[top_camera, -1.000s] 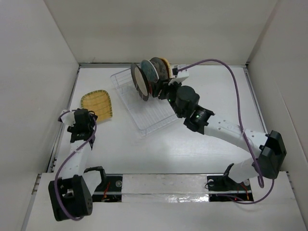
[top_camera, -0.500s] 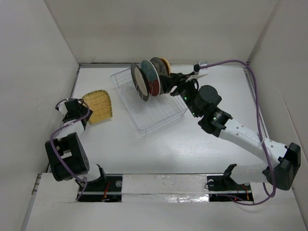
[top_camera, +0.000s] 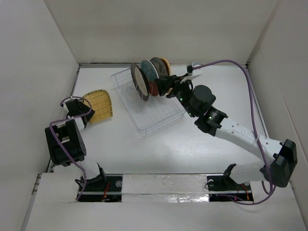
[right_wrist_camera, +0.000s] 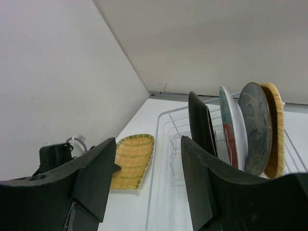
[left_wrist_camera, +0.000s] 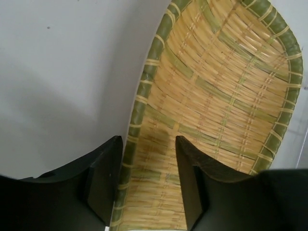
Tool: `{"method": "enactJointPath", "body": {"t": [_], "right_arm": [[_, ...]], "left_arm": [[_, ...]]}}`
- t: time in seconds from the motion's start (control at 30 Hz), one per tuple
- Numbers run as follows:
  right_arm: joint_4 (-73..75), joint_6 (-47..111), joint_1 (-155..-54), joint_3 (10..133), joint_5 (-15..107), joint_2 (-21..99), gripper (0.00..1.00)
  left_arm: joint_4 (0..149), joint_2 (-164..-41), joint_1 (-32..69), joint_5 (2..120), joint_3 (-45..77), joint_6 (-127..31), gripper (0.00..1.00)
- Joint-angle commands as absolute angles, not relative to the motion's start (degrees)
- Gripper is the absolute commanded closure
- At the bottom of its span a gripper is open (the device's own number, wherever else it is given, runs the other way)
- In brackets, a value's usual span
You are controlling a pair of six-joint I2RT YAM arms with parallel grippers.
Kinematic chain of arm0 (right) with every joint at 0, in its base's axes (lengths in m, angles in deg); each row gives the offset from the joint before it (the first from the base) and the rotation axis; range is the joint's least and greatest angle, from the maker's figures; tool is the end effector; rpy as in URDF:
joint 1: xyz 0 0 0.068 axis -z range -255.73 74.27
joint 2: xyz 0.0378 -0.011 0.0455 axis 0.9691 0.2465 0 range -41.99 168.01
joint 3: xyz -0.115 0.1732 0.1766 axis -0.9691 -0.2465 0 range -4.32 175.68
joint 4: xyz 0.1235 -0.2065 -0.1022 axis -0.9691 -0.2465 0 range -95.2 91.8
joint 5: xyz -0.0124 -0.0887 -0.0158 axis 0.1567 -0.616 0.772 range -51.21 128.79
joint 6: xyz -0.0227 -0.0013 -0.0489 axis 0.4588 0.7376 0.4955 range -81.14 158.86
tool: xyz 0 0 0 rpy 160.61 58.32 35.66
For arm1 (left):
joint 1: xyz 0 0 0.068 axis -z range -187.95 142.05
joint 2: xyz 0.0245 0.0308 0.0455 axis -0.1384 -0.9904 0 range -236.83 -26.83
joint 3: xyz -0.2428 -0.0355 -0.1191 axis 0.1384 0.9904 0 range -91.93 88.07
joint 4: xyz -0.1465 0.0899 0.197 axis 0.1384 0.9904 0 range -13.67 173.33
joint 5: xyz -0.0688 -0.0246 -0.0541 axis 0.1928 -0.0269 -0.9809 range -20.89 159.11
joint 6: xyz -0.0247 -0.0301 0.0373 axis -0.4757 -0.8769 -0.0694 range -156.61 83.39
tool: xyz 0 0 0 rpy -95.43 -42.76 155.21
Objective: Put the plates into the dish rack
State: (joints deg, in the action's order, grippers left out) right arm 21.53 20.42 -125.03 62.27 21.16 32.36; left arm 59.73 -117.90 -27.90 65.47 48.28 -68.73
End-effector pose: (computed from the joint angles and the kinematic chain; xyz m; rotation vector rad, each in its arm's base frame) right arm 0.2072 0.2244 0.4165 -0.1136 1.4110 0.7775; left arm 0.2969 0.1053 0.1614 -0.9246 1.9755 -0.1900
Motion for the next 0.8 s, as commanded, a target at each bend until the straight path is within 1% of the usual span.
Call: {"method": "enactJointPath", "body": {"t": [0.0, 0.03, 0.1, 0.13, 0.27, 0.37, 0.43, 0.47, 0.5, 0.6, 0.77], "right_arm": [[23.2, 20.9, -126.4, 63.9, 20.9, 32.9, 0.38], [23.2, 20.9, -126.4, 63.8, 20.9, 32.8, 0.38], [23.2, 21.0, -126.4, 63.8, 20.7, 32.8, 0.38], [23.2, 21.1, -126.4, 63.8, 20.5, 32.9, 0.38], [22.6, 21.5, -127.0, 64.5, 20.9, 33.8, 0.38], [22.6, 21.5, -127.6, 64.9, 21.5, 34.4, 0.38], [22.3, 21.4, -127.6, 65.3, 22.6, 34.7, 0.35], [22.2, 21.1, -127.6, 65.4, 24.0, 34.7, 0.32], [22.0, 20.9, -127.6, 65.5, 25.0, 34.9, 0.26], [21.6, 20.3, -128.2, 66.6, 28.6, 36.1, 0.20], [20.9, 17.9, -128.9, 68.9, 35.6, 40.1, 0.17]], "left_arm": [[54.1, -120.1, -27.9, 62.1, 46.4, -68.7, 0.57], [54.3, -120.7, -28.4, 61.9, 46.0, -69.0, 0.67], [54.7, -121.2, -28.4, 61.6, 45.5, -69.1, 0.83], [54.7, -120.6, -28.4, 62.2, 45.8, -69.2, 1.00], [56.5, -116.8, -28.4, 67.0, 46.5, -69.8, 1.00], [58.2, -110.8, -28.4, 68.6, 47.9, -71.2, 1.00], [59.9, -105.1, -28.4, 70.1, 48.6, -72.3, 1.00], [60.6, -103.1, -28.4, 70.3, 48.5, -72.5, 1.00], [62.0, -101.0, -28.4, 70.3, 48.5, -72.6, 1.00], [64.6, -91.3, -28.4, 69.4, 47.8, -71.5, 1.00], [67.4, -79.3, -28.4, 63.6, 48.6, -69.0, 1.00]]}}
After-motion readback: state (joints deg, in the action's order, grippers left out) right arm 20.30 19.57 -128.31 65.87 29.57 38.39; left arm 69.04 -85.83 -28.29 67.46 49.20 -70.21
